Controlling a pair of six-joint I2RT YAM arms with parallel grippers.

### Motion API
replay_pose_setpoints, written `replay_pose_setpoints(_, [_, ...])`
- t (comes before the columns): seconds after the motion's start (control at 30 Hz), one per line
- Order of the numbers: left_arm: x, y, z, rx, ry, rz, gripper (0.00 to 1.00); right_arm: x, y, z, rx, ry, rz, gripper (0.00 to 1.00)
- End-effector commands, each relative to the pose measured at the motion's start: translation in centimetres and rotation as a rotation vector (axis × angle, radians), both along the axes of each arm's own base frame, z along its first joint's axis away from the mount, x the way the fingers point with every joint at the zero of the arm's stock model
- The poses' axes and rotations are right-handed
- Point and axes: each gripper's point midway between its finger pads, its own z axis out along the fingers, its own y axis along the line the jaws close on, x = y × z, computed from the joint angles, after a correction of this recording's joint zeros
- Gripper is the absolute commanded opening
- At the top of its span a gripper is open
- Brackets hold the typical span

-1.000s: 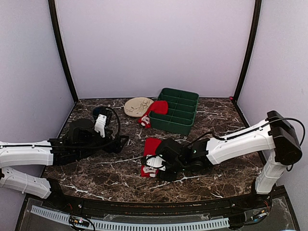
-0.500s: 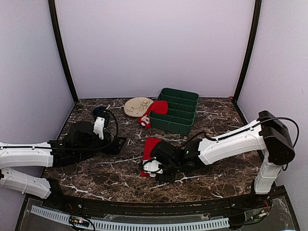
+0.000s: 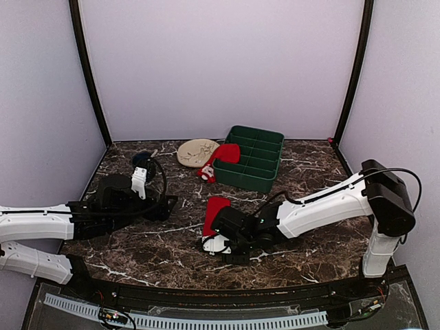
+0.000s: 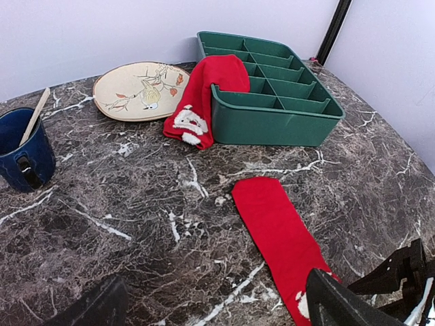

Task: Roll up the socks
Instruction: Roll the sock at the center of the board.

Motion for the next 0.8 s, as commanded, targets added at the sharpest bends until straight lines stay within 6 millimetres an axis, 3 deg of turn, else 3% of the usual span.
replay_pose_setpoints(0.0, [0.0,0.8,0.1,0.004,-0.007,0.025,0.93,-0.3,0.8,-0.3,-0.002,-0.003,0.029,0.49])
replay_pose_setpoints(0.1, [0.1,0.8,0.0,0.005,-0.007,0.028,0.93,0.1,1.8,0.4,0.021,-0.016,0.03,0.48])
replay_pose_setpoints(0.43, [0.2,1.2,0.0,0.01,-0.006,0.041,0.93,0.9,2.3,-0.5,0.007,0.004,0.03,0.44])
replay_pose_setpoints(0.77, [0.3,1.5,-0.1,0.019,0.001,0.051,0.93,0.9,0.2,-1.8,-0.048,0.108,-0.032,0.35])
